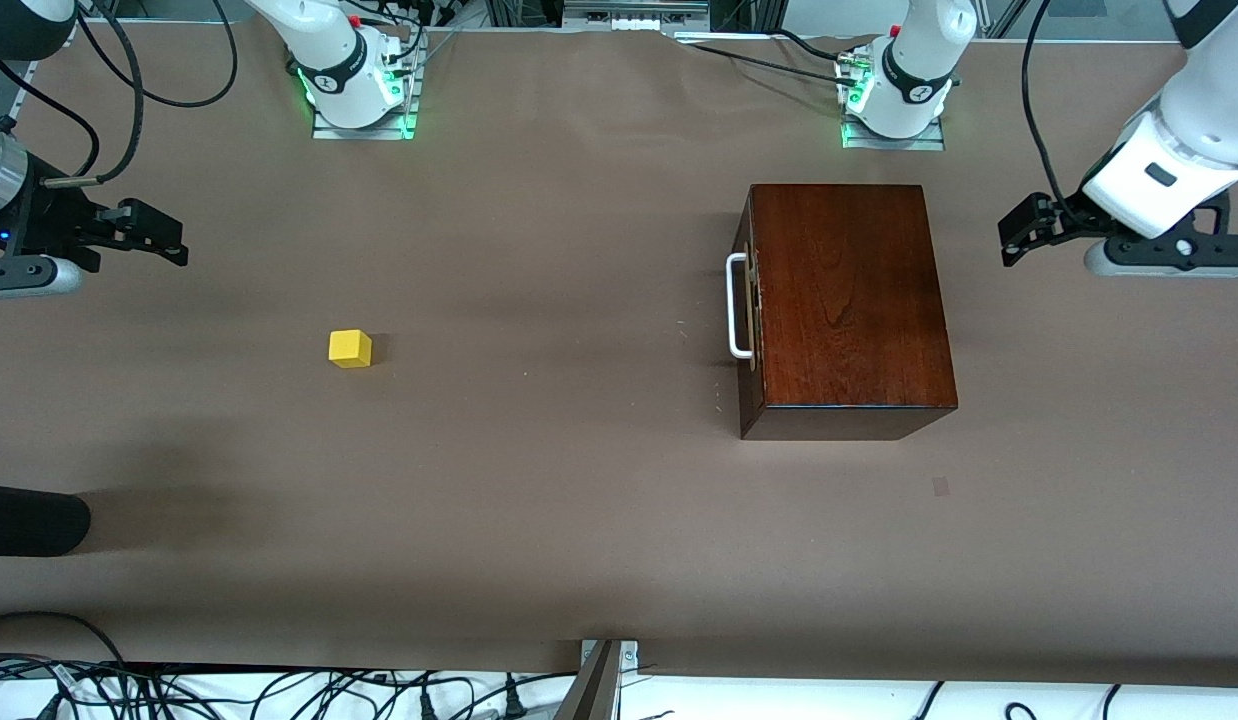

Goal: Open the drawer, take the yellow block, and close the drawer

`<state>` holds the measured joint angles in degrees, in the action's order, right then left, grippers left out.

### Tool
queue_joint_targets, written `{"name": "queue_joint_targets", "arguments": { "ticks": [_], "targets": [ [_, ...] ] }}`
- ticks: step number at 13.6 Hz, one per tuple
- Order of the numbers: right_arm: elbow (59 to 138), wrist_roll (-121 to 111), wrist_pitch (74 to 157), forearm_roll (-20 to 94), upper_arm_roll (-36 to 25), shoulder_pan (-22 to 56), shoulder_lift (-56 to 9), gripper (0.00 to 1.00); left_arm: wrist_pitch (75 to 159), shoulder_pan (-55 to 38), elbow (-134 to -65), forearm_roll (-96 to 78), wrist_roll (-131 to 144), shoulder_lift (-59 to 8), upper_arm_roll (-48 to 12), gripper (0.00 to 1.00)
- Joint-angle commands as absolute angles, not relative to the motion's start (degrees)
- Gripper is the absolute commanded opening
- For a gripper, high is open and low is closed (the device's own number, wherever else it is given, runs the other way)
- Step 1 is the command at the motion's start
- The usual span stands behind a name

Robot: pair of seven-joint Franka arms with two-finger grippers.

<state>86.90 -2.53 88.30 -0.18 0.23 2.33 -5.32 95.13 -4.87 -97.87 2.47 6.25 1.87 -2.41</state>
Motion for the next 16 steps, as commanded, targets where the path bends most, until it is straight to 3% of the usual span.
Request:
{"name": "queue_joint_targets", "arguments": {
  "ticks": [1,16],
  "targets": [
    [85.5,-2.6,88.3,-0.8,0.7,2.0,-5.9,1.00,96.5,-2.0,-100.8,1.8,5.7,4.7,-5.4,1.00],
    [85.5,-2.5,88.5,-0.1,0.7,1.9,-6.0,1.00,94.0,-2.0,-96.7,2.5,5.2,1.2,-5.6,1.00]
  ]
}}
